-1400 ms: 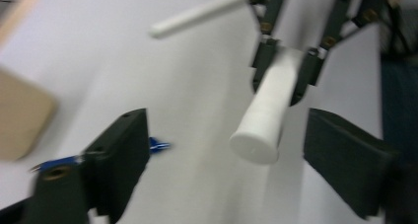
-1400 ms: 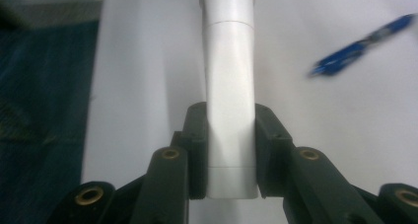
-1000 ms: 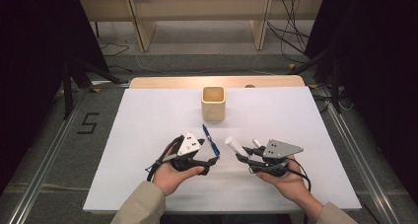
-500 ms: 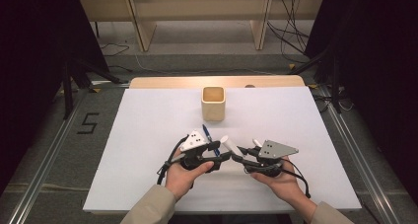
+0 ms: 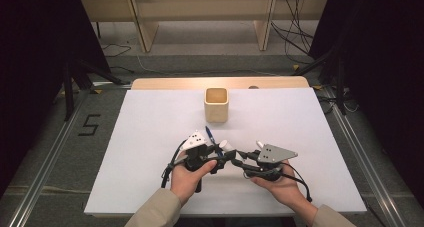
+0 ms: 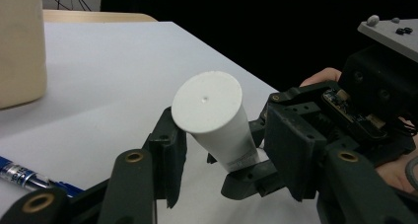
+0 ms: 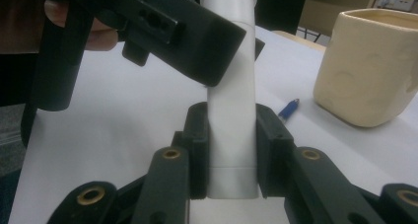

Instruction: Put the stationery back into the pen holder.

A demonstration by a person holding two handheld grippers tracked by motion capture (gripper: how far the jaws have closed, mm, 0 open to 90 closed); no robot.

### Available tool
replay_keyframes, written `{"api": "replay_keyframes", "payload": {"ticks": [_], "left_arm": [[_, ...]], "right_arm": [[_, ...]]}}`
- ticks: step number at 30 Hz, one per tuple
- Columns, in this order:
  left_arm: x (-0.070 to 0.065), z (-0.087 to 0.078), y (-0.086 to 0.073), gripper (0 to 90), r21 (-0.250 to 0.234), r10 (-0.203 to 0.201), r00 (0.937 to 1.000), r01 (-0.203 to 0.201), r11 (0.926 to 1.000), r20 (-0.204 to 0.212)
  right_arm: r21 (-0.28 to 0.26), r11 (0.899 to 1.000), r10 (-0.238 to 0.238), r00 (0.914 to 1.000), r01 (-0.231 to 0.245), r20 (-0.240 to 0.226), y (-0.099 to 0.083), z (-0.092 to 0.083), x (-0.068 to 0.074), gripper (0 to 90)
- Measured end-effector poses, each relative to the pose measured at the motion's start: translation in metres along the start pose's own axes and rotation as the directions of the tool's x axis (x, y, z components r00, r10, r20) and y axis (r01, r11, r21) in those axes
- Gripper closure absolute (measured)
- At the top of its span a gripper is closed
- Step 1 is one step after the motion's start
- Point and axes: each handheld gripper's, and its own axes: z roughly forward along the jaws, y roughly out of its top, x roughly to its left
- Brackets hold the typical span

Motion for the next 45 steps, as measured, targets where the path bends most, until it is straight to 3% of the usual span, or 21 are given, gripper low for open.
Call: {"api": "replay_keyframes", "payload": {"ticks": [6,10,13,16,20,24,30,35,43,44,45], "left_arm": [[0.002,-0.001,-0.001,58.9,-0.022,-0.030,0.9996,0.030,0.9993,0.002],[0.001,-0.002,-0.002,64.4,-0.031,-0.054,0.9979,0.055,0.9980,0.036],[-0.003,-0.002,-0.001,66.8,-0.020,-0.011,0.9995,0.012,0.9997,0.029],[-0.006,-0.002,0.001,67.0,-0.015,0.033,0.9994,-0.032,0.9994,0.010],[-0.008,-0.004,0.004,67.0,-0.018,0.096,0.9947,-0.097,0.9952,-0.036],[-0.007,-0.008,0.007,67.0,-0.003,0.176,0.9788,-0.177,0.9842,-0.105],[-0.001,-0.013,0.012,67.0,-0.007,0.232,0.9543,-0.238,0.9713,-0.188],[0.007,-0.013,0.017,67.0,-0.009,0.242,0.9396,-0.251,0.9679,-0.242],[0.021,-0.011,0.032,67.0,-0.009,0.258,0.9213,-0.272,0.9622,-0.291],[0.023,-0.011,0.035,67.0,-0.010,0.259,0.9192,-0.274,0.9617,-0.297],[0.024,-0.011,0.038,67.0,-0.012,0.259,0.9180,-0.275,0.9614,-0.301]], "right_arm": [[-0.006,1.000,-0.012,0.9999,0.012,0.004,0.000,0.000,0.001,71.4],[0.002,1.000,-0.025,0.9996,0.025,0.009,0.000,0.001,0.002,71.2],[0.009,0.999,-0.035,0.9993,0.035,0.016,0.000,0.003,0.004,67.5],[0.019,0.999,-0.030,0.9991,0.030,0.031,0.001,0.004,0.004,56.1],[0.039,0.999,-0.001,0.9988,-0.001,0.049,0.001,0.003,0.002,42.0],[0.053,0.999,0.008,0.9973,-0.012,0.073,0.001,0.001,0.000,33.1],[0.065,0.998,0.012,0.9942,-0.019,0.107,0.001,-0.003,-0.005,28.7],[0.088,0.995,0.030,0.9901,-0.042,0.137,-0.002,-0.008,-0.011,27.7],[0.104,0.992,0.055,0.9853,-0.072,0.162,-0.006,-0.019,-0.019,24.2],[0.134,0.988,0.051,0.9854,-0.073,0.162,-0.005,-0.022,-0.020,23.8],[0.105,0.992,0.058,0.9837,-0.076,0.171,-0.007,-0.021,-0.020,23.6]]}}
